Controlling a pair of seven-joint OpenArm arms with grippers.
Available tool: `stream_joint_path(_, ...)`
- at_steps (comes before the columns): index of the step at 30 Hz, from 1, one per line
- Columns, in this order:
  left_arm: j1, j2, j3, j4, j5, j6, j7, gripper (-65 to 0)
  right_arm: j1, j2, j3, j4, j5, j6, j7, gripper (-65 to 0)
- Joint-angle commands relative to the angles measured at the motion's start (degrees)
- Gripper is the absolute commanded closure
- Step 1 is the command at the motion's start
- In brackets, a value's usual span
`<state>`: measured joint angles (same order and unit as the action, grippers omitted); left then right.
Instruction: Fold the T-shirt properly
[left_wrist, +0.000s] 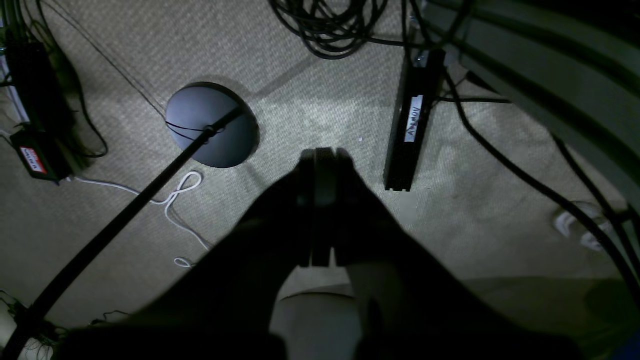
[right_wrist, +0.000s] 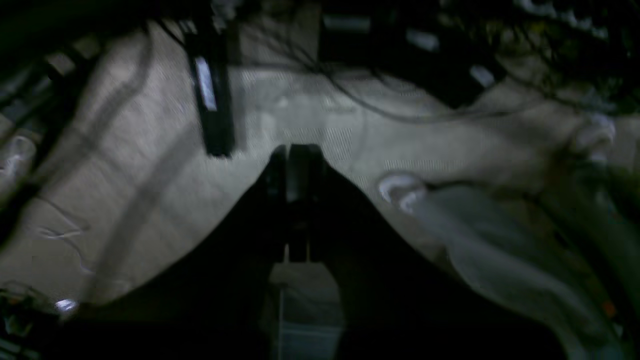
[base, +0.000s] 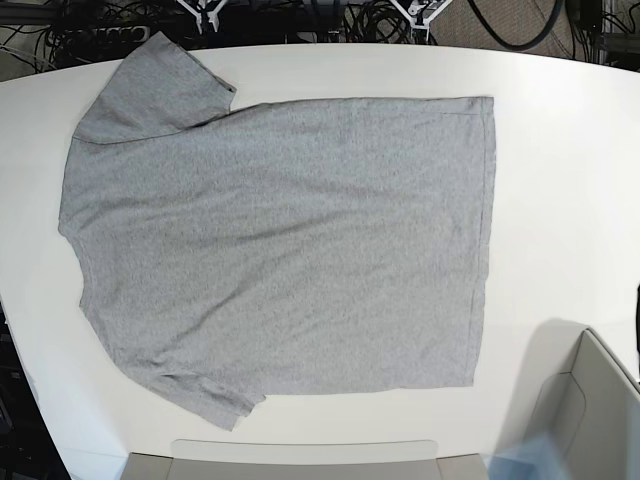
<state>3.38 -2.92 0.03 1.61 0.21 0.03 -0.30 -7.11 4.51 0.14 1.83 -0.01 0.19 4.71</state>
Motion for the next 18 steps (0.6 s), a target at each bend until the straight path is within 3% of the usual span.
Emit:
stream_joint_path(1,0.54,-0.2,0.1,0.11,0.19,0.19,-0.28,-0.2,0.04,-0.07,-0.1,0.24,0.05,0.21,2.28,-0.4)
stream_joint_path(4,1.33,-0.29,0.1,0.11,0.19,0.19,-3.44,-0.2,-0.67,0.54,-0.1,0.24,0.05,0.21,5.53,-0.4)
stream_joint_path(11,3.7,-0.29,0.19,0.02,0.19,0.19,-20.58,-0.2,-0.75,1.42,-0.27,0.24,-0.03,0.21,5.71,-0.4)
stream_joint_path(18,3.88,-0.99,0.19,0.11,0.19,0.19,-18.21,-0.2,-0.58,1.6,-0.27,0.24,-0.03,0.21,5.62,-0.4)
